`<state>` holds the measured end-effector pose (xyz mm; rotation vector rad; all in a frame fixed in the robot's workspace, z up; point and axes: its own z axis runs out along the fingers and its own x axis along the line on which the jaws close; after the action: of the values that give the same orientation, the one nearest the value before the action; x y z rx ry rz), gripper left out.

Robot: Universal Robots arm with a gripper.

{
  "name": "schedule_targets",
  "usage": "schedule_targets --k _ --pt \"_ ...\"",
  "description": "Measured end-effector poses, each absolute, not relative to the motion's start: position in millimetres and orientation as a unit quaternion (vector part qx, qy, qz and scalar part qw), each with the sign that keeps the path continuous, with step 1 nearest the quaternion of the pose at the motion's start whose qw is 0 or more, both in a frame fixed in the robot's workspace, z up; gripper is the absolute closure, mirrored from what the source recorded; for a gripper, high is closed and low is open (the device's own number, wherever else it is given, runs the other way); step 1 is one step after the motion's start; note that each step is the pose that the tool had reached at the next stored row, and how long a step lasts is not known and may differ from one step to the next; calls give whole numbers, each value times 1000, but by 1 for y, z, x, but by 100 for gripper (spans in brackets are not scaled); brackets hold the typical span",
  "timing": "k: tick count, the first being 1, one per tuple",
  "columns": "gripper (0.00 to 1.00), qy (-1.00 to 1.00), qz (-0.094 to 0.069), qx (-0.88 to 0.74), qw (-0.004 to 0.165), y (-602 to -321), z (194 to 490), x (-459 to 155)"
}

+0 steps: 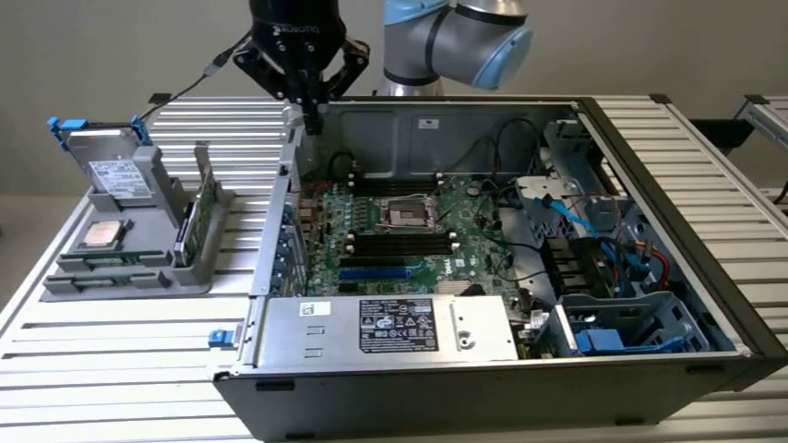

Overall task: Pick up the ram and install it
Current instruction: 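Reach for the ram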

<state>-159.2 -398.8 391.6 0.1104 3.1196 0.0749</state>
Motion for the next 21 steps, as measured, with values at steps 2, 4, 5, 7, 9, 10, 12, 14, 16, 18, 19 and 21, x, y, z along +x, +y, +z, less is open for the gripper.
schedule_targets --k 2,4,5,7,9,10,12,14,16,18,19,21 --pt "90 999 24 35 9 -399 391 -168" --pt "90 999 24 35 8 -399 390 -177" --pt "90 999 24 35 8 -399 389 -182" --pt "90 999 24 35 7 -399 386 -191" --pt "90 999 24 35 6 -399 384 -200" --pt "90 999 24 36 5 -399 383 -205" --pt "90 999 24 36 2 -399 381 -214" --pt "90 999 24 36 -1 -399 379 -223" --pt "90 999 24 36 -3 -399 376 -232" --pt "90 999 23 36 -6 -399 374 -241" --pt "90 999 23 36 -8 -399 373 -246" --pt "90 999 23 36 -10 -399 371 -255"
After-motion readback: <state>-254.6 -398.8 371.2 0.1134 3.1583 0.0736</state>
